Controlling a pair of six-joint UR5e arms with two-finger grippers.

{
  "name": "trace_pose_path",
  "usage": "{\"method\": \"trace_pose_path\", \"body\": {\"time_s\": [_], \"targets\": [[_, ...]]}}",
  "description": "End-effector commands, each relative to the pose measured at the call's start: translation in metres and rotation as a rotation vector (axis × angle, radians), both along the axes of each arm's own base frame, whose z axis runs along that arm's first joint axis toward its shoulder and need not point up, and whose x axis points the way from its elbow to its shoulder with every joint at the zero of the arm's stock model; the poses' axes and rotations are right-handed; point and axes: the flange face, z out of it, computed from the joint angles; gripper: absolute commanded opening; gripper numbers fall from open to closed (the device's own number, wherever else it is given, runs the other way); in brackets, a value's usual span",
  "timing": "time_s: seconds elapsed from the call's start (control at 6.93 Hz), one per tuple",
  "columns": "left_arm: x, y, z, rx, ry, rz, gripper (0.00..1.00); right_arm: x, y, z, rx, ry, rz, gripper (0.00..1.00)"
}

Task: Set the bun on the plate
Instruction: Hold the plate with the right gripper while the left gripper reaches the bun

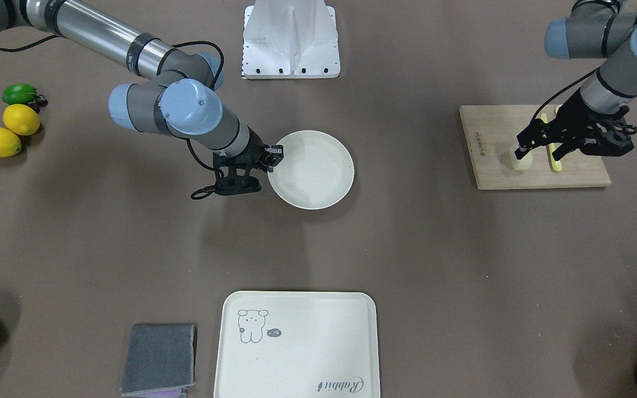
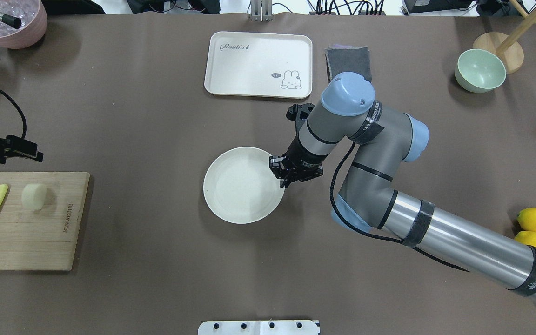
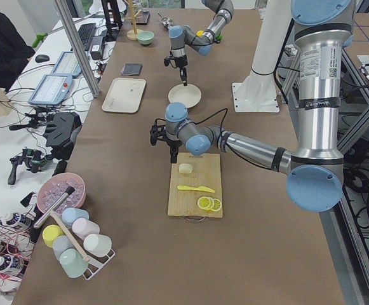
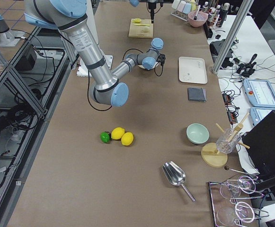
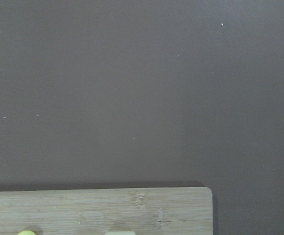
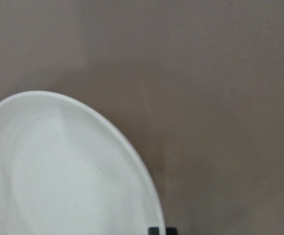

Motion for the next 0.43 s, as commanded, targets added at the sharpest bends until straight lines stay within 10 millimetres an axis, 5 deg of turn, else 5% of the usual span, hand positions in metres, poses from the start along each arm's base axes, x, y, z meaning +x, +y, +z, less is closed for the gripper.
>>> {"method": "trace_pose_path", "body": {"time_s": [0.0, 0.29], "targets": [[0.027, 0.024, 0.028, 0.009, -0.102, 0.01, 0.97, 0.018, -0.019, -0.012, -0.014, -0.009, 0.059, 1.0], [0.044, 0.03, 0.053, -0.004, -0.153, 0.024, 0.97, 0.024, -0.026, -0.017, -0.007, -0.015, 0.073, 1.0]]}}
